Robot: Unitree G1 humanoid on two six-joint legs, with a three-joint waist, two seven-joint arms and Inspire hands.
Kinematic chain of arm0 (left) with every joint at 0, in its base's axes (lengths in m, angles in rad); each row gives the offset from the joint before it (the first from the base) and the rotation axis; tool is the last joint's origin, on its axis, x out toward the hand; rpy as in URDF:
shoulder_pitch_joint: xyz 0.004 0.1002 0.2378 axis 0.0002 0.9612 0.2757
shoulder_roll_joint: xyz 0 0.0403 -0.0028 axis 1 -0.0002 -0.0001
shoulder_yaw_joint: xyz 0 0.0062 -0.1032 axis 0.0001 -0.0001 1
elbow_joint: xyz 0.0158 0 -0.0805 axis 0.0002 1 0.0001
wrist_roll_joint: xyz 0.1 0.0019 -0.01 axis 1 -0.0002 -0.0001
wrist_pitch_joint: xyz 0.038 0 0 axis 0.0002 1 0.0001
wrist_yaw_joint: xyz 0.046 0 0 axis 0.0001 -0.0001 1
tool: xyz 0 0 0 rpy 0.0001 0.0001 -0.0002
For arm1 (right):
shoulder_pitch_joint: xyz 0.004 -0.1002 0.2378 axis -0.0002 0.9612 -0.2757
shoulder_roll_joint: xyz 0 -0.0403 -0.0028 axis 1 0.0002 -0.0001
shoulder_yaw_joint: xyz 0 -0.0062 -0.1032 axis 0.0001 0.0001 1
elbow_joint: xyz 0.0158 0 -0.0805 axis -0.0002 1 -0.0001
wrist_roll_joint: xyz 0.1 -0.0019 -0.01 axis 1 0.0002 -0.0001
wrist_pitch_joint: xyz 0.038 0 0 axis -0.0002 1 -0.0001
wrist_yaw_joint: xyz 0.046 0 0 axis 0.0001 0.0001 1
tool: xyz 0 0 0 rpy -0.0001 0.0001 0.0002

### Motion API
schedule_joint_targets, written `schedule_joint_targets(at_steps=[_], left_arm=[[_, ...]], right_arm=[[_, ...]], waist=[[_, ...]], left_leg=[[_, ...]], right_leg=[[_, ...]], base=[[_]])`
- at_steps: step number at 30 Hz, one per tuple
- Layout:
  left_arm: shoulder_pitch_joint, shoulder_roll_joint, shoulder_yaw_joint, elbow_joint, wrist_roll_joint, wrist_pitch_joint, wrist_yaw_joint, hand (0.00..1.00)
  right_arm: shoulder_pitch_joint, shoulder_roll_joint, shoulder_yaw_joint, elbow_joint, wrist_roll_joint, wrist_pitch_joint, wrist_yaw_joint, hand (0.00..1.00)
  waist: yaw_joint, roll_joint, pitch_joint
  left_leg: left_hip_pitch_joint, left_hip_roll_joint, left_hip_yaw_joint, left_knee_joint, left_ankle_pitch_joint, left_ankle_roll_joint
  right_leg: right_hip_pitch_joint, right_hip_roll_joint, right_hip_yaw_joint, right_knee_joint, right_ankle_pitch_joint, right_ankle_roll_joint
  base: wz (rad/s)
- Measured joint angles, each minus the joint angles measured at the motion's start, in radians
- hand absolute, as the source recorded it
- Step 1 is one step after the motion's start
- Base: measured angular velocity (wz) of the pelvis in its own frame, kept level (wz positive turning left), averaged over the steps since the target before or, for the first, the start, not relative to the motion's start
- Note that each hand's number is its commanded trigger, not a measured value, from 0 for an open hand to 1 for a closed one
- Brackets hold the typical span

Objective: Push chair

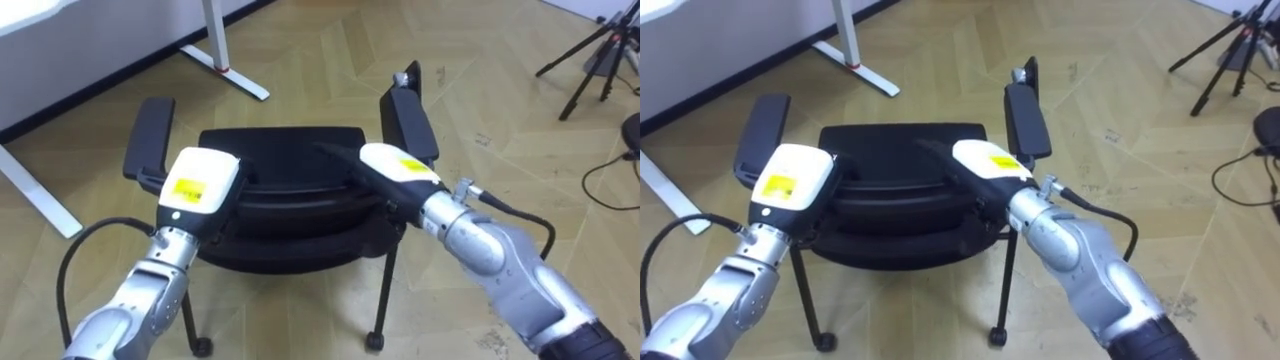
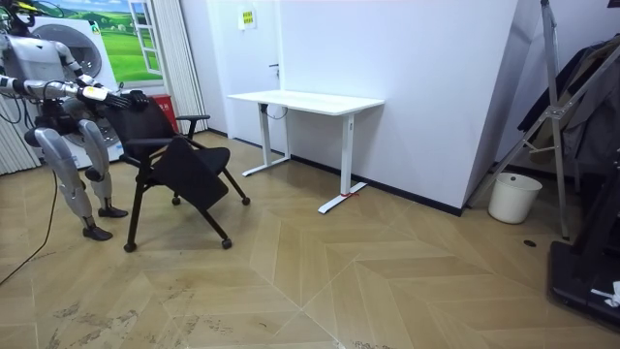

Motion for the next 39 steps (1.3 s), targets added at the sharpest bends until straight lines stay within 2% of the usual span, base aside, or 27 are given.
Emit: schedule_joint_targets(at_steps=[8,9,10,11,12,13,21,25,28,39], left_arm=[[-0.006,-0.020,-0.023,-0.010,-0.001,0.039,-0.001,1.00],[-0.006,-0.025,-0.025,-0.011,-0.001,0.046,-0.002,1.00],[-0.006,-0.026,-0.026,-0.011,-0.001,0.050,-0.003,1.00],[-0.008,-0.029,-0.027,-0.012,-0.001,0.056,-0.005,1.00],[-0.008,-0.031,-0.028,-0.014,0.000,0.059,-0.010,1.00],[-0.008,-0.032,-0.028,-0.017,0.000,0.061,-0.015,1.00],[-0.008,-0.041,-0.030,-0.039,0.000,0.076,-0.049,1.00],[-0.008,-0.052,-0.048,-0.047,0.000,0.078,-0.059,1.00],[-0.008,-0.052,-0.059,-0.059,0.000,0.078,-0.069,1.00],[-0.009,-0.053,-0.058,-0.069,0.000,0.080,-0.086,1.00]], right_arm=[[-0.023,0.022,0.001,0.076,-0.013,0.003,-0.086,0.00],[-0.026,0.026,0.001,0.085,-0.015,0.002,-0.097,0.03],[-0.028,0.028,0.001,0.089,-0.015,0.002,-0.100,0.65],[-0.032,0.031,0.000,0.096,-0.017,0.004,-0.105,0.78],[-0.035,0.031,0.000,0.101,-0.029,0.003,-0.108,0.95],[-0.034,0.031,0.000,0.102,-0.037,0.003,-0.109,1.00],[-0.035,0.031,0.001,0.109,-0.131,0.005,-0.127,1.00],[-0.055,0.035,0.002,0.139,-0.136,0.029,-0.146,1.00],[-0.054,0.033,0.008,0.151,-0.168,0.027,-0.163,1.00],[-0.054,0.034,0.007,0.157,-0.169,0.025,-0.171,1.00]], waist=[[-0.010,0.004,0.0018],[-0.011,0.005,0.0014],[-0.011,0.006,0.0012],[-0.012,0.006,0.0012],[-0.011,0.007,0.0009],[-0.011,0.008,0.0009],[-0.011,0.008,-0.0001],[-0.006,0.013,-0.0038],[0.004,0.013,-0.0044],[0.002,0.006,-0.0040]], left_leg=[[-0.004,-0.001,-0.002,0.000,0.001,0.002],[-0.004,-0.001,-0.002,0.000,0.001,0.002],[-0.004,-0.001,-0.002,0.000,0.001,0.002],[-0.004,-0.001,-0.002,0.000,0.001,0.002],[-0.004,-0.001,-0.002,0.000,0.001,0.002],[-0.004,-0.001,-0.002,0.001,0.001,0.002],[-0.007,-0.002,-0.001,0.002,0.001,0.002],[-0.007,-0.003,0.000,0.002,0.001,0.002],[-0.006,-0.002,0.001,0.002,0.001,0.002],[-0.007,-0.002,0.000,0.001,0.001,0.002]], right_leg=[[0.001,0.000,-0.006,-0.003,-0.001,0.002],[0.001,0.000,-0.006,-0.003,-0.002,0.003],[0.001,0.000,-0.006,-0.003,-0.002,0.003],[0.001,0.000,-0.006,-0.003,-0.002,0.003],[0.001,0.000,-0.006,-0.003,-0.002,0.003],[0.001,0.000,-0.006,-0.003,-0.002,0.003],[0.001,0.000,-0.014,-0.003,-0.002,0.003],[0.001,-0.001,-0.013,-0.003,-0.003,0.005],[0.001,-0.001,-0.013,-0.002,-0.004,0.005],[0.002,-0.005,-0.015,-0.003,-0.004,0.005]], base=[[0.03],[0.00],[0.00],[0.00],[0.00],[0.00],[0.00],[0.00],[0.00],[0.00]])
